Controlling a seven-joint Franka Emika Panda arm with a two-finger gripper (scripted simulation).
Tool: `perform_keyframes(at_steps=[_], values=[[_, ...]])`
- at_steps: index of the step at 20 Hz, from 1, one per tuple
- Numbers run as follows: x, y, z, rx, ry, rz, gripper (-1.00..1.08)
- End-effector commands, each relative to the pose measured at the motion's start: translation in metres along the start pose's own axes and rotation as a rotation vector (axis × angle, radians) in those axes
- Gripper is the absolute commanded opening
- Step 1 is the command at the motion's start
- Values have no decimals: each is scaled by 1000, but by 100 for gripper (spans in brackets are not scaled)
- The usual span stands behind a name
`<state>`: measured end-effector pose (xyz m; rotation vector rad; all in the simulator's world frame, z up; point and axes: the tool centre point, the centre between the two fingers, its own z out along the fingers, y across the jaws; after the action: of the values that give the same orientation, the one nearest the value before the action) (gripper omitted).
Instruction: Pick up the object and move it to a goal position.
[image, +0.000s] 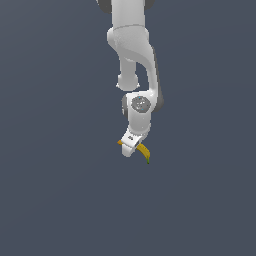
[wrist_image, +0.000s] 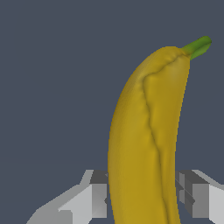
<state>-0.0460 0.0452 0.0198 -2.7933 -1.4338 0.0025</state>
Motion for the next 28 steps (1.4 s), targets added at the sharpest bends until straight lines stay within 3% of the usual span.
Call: perform_keyframes(at_steps=[1, 16, 28], values=[[0, 18, -1, -1, 1, 1, -100], [1, 126, -5, -2, 1, 3, -100], [3, 162, -6, -2, 1, 4, -100]])
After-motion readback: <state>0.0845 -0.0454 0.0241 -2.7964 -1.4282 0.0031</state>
